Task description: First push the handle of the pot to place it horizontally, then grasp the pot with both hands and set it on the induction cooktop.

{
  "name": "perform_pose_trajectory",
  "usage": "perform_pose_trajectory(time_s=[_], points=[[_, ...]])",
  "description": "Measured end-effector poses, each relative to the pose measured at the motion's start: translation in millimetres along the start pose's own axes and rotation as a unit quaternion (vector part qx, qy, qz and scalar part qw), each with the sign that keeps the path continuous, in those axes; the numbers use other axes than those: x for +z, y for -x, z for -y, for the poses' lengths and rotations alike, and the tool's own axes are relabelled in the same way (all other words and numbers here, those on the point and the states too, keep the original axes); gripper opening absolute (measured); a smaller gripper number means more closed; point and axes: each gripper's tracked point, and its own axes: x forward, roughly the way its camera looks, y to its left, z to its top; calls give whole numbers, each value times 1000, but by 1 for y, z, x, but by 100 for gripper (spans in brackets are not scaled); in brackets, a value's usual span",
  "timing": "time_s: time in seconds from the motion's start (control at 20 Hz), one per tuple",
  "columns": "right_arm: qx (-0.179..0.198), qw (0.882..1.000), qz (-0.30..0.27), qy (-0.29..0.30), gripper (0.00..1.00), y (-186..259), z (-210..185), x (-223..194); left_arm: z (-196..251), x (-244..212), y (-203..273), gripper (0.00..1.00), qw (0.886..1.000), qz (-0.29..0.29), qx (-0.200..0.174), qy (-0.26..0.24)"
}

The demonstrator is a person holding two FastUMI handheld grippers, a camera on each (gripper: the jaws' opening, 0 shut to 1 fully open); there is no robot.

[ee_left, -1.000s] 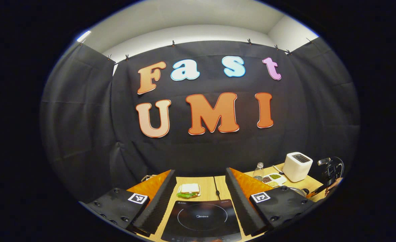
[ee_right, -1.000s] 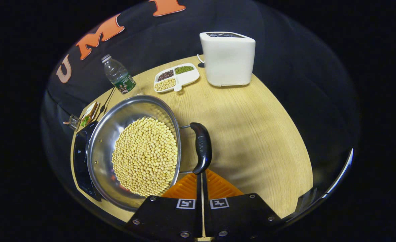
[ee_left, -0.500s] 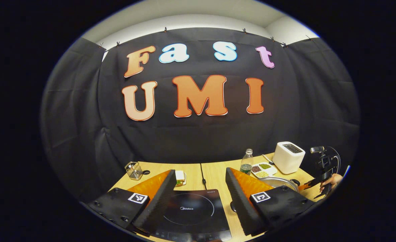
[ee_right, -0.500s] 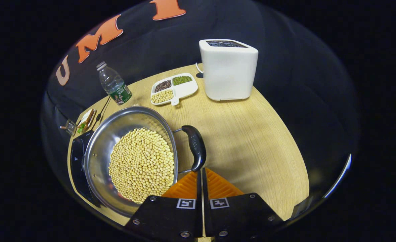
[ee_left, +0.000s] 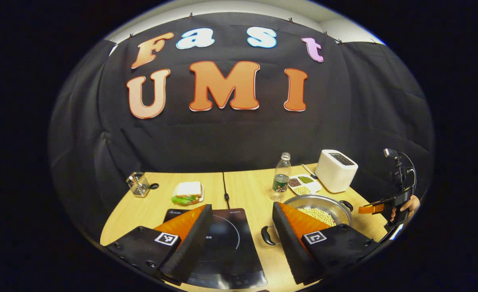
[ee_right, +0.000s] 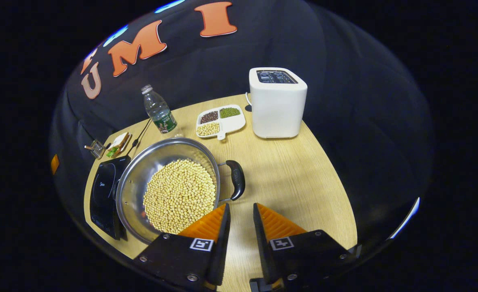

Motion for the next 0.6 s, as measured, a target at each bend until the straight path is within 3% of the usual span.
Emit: perform_pose_trajectory(time_s=[0.05, 0.3, 0.6], points=[[5, 1000, 3, 2, 43, 3, -3, 1, 8, -8, -5, 96, 1000, -10, -7, -6], [1, 1000, 12, 17, 60, -5, -8, 8, 47, -60, -40, 96, 996, -81, -38, -25], [-4, 999, 24, 25, 80, -12, -9, 15, 67, -118, -80, 97, 986, -155, -55, -5]])
